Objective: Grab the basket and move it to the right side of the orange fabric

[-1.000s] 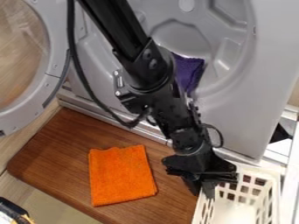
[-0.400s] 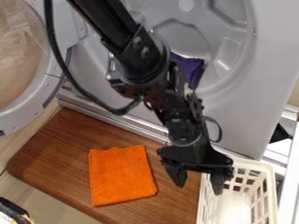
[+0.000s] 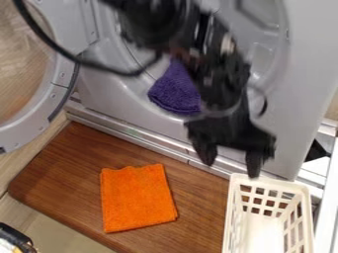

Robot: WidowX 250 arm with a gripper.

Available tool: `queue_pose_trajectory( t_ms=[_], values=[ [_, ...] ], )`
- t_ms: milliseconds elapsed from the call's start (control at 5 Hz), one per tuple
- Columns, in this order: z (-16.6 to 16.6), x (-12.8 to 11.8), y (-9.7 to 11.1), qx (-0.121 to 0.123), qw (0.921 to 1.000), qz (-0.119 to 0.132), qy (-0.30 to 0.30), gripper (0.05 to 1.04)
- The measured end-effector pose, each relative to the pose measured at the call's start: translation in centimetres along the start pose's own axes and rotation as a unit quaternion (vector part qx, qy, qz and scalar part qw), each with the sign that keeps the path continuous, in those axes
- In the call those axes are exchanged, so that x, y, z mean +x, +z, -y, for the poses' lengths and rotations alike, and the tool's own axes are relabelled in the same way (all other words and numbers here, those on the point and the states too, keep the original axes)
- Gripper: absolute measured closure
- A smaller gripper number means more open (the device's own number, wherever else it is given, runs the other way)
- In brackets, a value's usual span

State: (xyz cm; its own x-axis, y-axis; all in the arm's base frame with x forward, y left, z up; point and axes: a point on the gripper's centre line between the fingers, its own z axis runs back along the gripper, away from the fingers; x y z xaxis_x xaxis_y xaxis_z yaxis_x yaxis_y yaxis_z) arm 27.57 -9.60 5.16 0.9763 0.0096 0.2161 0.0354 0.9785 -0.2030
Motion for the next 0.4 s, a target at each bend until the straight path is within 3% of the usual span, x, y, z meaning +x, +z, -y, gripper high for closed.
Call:
queue_pose_trajectory(
  t_ms=[400],
  values=[
    [1.1,1.3,6.9,0.037,0.9975,0.005,-0.060,0.084]
  ],
)
